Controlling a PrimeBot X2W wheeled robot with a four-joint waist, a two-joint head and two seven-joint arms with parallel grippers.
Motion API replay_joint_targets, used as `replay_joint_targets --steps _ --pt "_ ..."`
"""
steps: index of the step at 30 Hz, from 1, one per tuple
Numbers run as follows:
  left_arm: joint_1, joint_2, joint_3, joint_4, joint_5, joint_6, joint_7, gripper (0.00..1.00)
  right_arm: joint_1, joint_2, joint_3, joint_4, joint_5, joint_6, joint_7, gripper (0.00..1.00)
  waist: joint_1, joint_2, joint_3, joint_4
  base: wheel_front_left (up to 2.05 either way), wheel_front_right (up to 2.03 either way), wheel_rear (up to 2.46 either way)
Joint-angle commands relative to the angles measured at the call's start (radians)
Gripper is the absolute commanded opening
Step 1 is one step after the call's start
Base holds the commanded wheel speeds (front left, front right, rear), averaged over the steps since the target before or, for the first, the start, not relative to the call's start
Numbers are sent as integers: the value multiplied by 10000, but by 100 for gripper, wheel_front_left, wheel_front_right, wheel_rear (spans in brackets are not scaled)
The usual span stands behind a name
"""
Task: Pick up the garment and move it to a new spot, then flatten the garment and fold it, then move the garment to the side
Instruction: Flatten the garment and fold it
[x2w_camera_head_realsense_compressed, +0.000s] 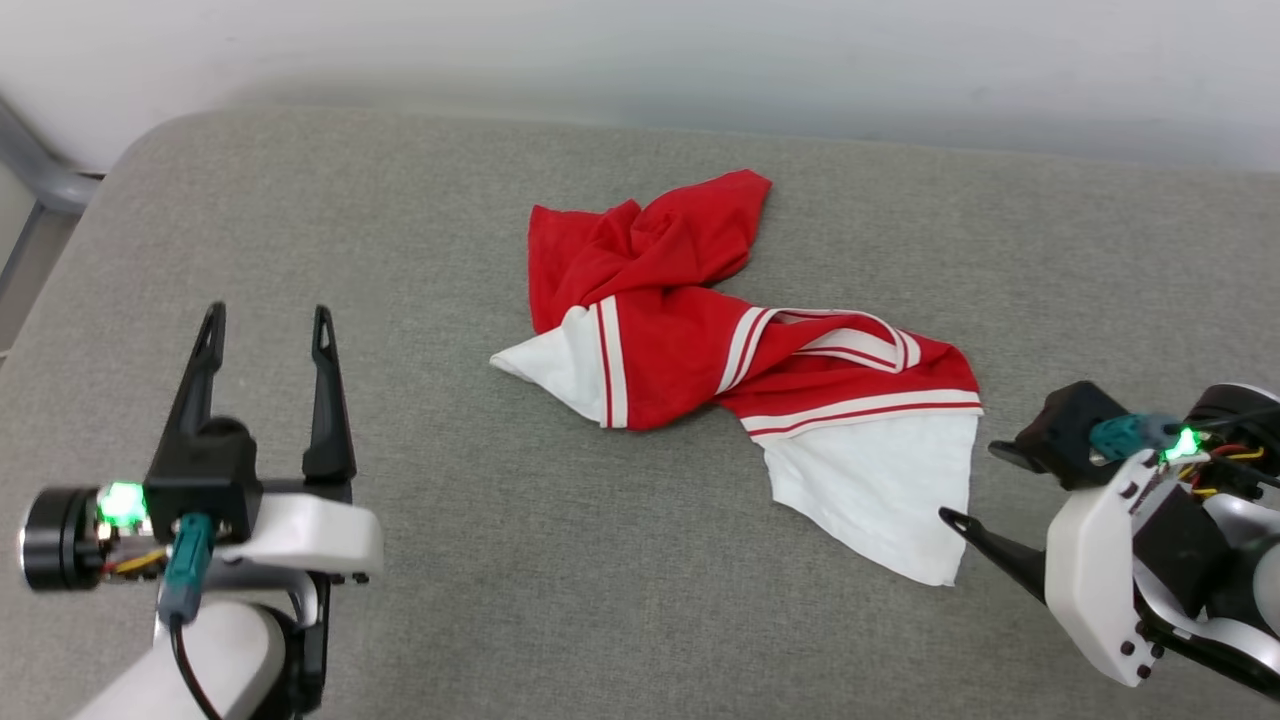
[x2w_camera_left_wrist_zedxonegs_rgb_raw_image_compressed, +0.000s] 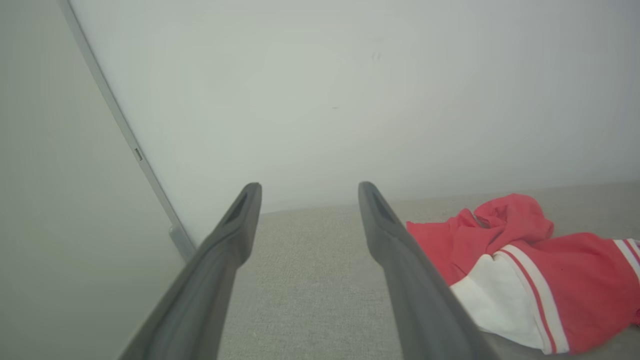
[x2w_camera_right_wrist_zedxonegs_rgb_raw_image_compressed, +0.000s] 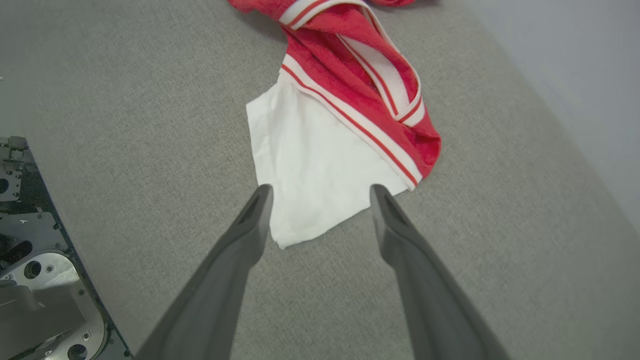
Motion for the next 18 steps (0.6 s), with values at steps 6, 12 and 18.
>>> replay_joint_targets --steps 6,12,18 --pt "1440 -1166 1523 -188 1112 -276 -24 100 -1043 -309 1549 609 587 -13 635 100 2 -1 266 337 0 0 0" --pt "2457 -2645 2886 -28 2268 -1170 -23 100 -1829 -189 2986 1587 925 -15 727 100 2 -1 538 606 0 0 0" --pt "2994 -4003 3955 245 3306 -2156 -25 100 -2291 -23 4269 2815 1124 -13 711 100 2 -1 769 829 0 0 0"
